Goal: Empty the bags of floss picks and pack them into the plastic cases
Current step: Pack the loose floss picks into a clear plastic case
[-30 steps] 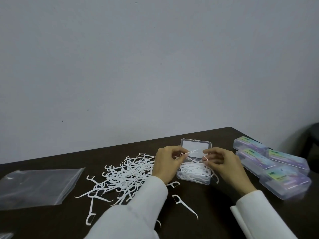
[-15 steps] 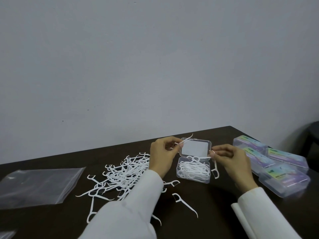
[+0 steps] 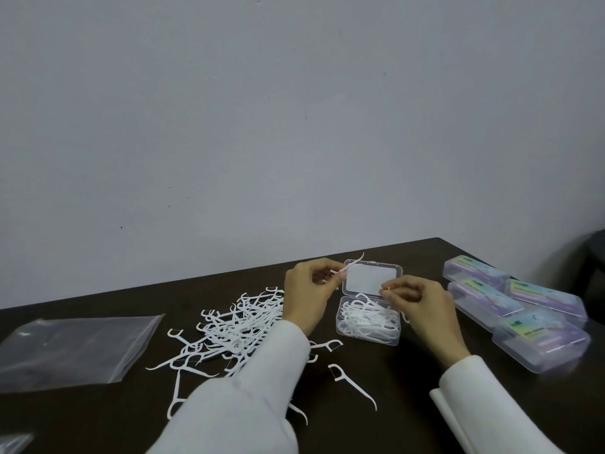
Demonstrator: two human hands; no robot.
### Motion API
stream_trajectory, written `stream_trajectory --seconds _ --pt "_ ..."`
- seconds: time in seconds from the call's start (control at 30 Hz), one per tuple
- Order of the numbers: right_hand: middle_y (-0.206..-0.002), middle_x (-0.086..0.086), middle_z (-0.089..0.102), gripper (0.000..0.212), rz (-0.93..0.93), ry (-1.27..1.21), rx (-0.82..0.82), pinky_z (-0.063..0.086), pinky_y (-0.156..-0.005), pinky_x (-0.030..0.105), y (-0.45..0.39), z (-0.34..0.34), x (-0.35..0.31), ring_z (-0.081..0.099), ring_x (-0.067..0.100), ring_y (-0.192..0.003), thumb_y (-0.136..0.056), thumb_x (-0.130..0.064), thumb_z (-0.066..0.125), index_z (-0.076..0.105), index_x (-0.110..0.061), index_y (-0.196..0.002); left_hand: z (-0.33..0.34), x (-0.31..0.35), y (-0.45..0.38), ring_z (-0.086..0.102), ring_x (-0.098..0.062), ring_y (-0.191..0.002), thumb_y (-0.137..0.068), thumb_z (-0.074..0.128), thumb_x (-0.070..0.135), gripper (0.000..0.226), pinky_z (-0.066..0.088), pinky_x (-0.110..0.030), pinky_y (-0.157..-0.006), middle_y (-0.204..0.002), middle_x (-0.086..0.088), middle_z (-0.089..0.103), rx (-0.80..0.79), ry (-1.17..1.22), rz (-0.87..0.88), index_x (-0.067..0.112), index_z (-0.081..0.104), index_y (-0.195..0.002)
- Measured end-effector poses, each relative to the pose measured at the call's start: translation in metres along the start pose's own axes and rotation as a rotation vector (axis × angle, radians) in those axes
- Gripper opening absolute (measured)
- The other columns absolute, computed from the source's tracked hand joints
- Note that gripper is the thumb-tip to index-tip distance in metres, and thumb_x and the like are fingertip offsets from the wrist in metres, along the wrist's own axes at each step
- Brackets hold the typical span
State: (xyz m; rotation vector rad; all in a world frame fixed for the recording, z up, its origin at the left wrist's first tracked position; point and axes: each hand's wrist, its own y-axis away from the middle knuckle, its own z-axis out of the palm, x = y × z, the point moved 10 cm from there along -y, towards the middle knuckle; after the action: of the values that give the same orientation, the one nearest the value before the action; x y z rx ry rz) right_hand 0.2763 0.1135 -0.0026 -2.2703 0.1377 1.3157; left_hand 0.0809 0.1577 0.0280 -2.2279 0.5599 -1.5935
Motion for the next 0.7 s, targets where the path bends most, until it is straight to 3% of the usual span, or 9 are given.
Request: stream_trajectory --seconds 0.1,0.23,0.4,0.53,0.7 --pt "-0.089 -0.010 0.064 0.013 -0.056 0.038 0.078 0.039 -0.064 0.005 0.001 -0.011 -0.008 0.056 -0.008 -0.077 -0.084 -0.015 0.065 0.068 -0.017 -0.096 0.000 -0.002 0.000 0.061 -0.004 -0.074 -0.082 0.071 0.023 0.006 0.044 -0.007 -0.064 -0.077 0.011 0.069 0.000 -0.010 -0.010 0.023 0.075 -0.086" --pt "-0.093 -0.003 0.061 0.011 -0.156 0.045 0.236 0.037 -0.067 0.007 0.006 -0.033 -0.023 0.054 0.002 -0.079 -0.086 -0.013 0.062 0.067 -0.017 -0.095 -0.002 -0.004 -0.002 0.062 -0.005 -0.069 -0.081 0.072 0.021 0.006 0.047 -0.011 -0.065 -0.076 0.007 0.071 0.011 0.015 -0.012 0.021 0.075 -0.086" --pt "-0.089 -0.006 0.058 0.011 -0.211 0.013 0.365 0.035 -0.065 0.008 0.014 -0.048 -0.034 0.049 -0.005 -0.076 -0.085 -0.014 0.063 0.068 -0.017 -0.095 -0.006 -0.007 -0.002 0.061 -0.002 -0.066 -0.081 0.073 0.020 0.006 0.047 -0.009 -0.063 -0.075 0.005 0.071 0.035 0.018 -0.024 0.024 0.075 -0.084" --pt "-0.086 -0.005 0.060 0.014 -0.152 0.035 0.327 0.037 -0.064 0.010 0.011 -0.037 -0.022 0.052 0.002 -0.077 -0.084 -0.015 0.064 0.070 -0.013 -0.097 -0.007 -0.008 -0.003 0.060 0.001 -0.066 -0.081 0.072 0.021 0.006 0.047 -0.007 -0.062 -0.075 0.005 0.070 0.037 0.018 -0.024 0.025 0.074 -0.083" --pt "-0.082 -0.007 0.061 0.013 -0.101 0.089 0.312 0.039 -0.063 0.010 0.012 -0.024 -0.013 0.053 -0.001 -0.071 -0.081 -0.021 0.069 0.070 -0.017 -0.093 -0.007 -0.009 -0.003 0.060 0.001 -0.065 -0.080 0.073 0.021 0.005 0.048 -0.009 -0.062 -0.074 0.006 0.070 0.038 0.020 -0.025 0.026 0.074 -0.082"
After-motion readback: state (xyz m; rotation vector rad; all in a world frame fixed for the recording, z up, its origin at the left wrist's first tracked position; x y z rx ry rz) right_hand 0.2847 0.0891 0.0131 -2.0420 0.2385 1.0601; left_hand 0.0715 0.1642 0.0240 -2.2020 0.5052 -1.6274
